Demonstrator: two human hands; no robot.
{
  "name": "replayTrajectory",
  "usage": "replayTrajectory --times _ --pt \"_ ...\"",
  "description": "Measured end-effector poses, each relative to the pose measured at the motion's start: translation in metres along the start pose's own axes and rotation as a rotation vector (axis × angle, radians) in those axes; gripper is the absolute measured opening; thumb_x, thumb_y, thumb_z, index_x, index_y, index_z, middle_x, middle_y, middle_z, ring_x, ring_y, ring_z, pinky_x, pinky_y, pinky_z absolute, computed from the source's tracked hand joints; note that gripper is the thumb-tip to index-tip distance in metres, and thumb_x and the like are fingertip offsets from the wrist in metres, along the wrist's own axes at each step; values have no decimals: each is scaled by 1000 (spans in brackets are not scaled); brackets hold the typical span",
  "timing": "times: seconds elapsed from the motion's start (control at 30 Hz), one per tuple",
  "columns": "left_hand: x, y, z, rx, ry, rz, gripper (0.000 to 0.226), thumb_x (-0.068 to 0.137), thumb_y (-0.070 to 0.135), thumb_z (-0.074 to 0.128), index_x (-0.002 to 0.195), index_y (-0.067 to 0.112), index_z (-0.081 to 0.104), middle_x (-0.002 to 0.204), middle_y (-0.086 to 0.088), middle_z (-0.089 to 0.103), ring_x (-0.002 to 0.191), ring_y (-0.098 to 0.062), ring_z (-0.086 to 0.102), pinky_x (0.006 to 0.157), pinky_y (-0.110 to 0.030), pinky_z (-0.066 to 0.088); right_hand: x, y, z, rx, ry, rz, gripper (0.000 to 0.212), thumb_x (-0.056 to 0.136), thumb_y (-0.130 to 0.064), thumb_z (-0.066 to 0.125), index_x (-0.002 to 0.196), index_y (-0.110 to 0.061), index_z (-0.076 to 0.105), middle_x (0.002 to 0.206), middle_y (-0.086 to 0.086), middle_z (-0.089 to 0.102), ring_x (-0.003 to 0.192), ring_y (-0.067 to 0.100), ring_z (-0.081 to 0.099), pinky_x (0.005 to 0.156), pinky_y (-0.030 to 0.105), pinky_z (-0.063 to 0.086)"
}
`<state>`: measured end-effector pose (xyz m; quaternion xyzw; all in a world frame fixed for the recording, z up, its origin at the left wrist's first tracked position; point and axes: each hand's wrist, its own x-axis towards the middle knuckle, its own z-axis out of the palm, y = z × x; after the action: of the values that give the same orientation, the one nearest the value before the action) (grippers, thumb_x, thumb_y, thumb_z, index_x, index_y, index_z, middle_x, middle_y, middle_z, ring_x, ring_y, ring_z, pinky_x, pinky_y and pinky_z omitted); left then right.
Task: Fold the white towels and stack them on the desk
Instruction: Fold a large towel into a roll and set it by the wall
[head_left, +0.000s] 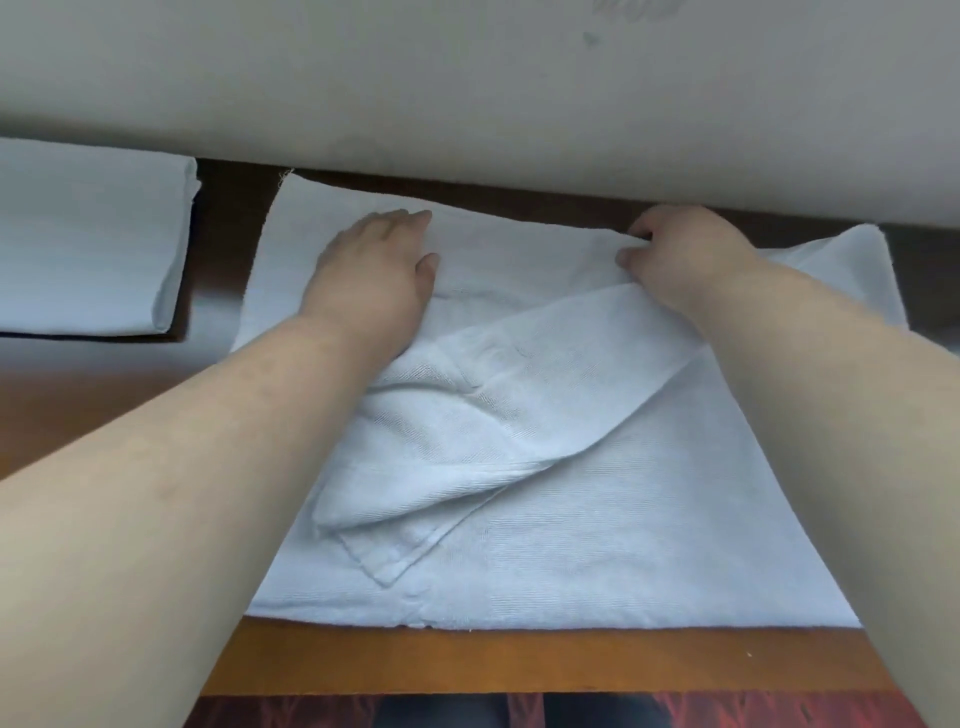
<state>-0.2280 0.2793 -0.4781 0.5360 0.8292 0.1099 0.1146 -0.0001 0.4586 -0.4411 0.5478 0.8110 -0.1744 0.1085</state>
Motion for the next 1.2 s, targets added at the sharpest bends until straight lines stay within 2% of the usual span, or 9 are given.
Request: replayTrajectory --times 0.23,0.43,0.53,0.63,0.7,0.83,1.0,1.1,1.2 --pt "1 -11 12 110 -91 -164 72 96 64 18 156 26 6 164 -8 5 150 -30 -1 117 -58 -1 -10 -6 22 309 296 31 4 84 -18 49 87 -21 52 90 0 54 79 24 48 64 29 29" --pt "10 -11 12 3 68 -280 71 82 72 50 142 34 42 155 0 29 143 -26 20 114 -48 14 -6 -12 26 560 351 259 19 78 -16 46 94 -25 50 92 -6 54 71 14 50 53 24 30" --pt "13 -9 10 -76 72 -361 84 71 76 59 142 36 39 155 1 26 143 -25 18 113 -42 15 -10 -26 36 636 388 160 35 81 -14 52 114 -23 55 127 4 51 100 18 56 82 20 39" --pt "22 -18 1 -129 -16 -451 103 62 83 59 149 39 26 162 -1 13 149 -26 7 117 -45 8 -12 -32 49 291 228 7 49 91 -23 55 140 -17 49 152 8 38 140 23 33 116 32 24" --pt "32 -36 -10 -193 75 -475 90 71 79 54 147 35 32 159 -4 24 146 -30 19 115 -46 18 -11 -33 51 161 187 3 51 96 -32 48 146 -22 43 158 6 32 146 26 25 119 42 20" --pt "43 -68 -24 -40 82 -469 62 88 52 57 138 17 43 141 -17 43 127 -42 39 104 -47 36 7 -42 33 84 213 44 41 97 -37 47 136 -27 52 140 7 53 127 38 43 101 44 36" --pt "40 -73 -32 -296 159 -442 31 91 40 60 115 21 66 112 -5 68 93 -24 60 81 -26 43 16 -50 14 183 188 1 24 96 -21 50 113 -17 67 116 12 67 107 34 60 81 31 42" --pt "28 -69 -29 -307 348 -405 22 89 40 59 104 26 68 113 -7 63 99 -26 58 88 -29 46 10 -52 23 380 282 47 17 95 -23 47 104 -21 61 102 5 64 98 31 60 74 28 38" --pt "22 -64 -25 -264 446 -361 19 91 37 55 101 24 65 119 -11 55 105 -27 52 85 -26 40 8 -59 34 249 156 32 35 90 -49 57 116 -26 60 123 5 55 102 28 58 86 30 43"
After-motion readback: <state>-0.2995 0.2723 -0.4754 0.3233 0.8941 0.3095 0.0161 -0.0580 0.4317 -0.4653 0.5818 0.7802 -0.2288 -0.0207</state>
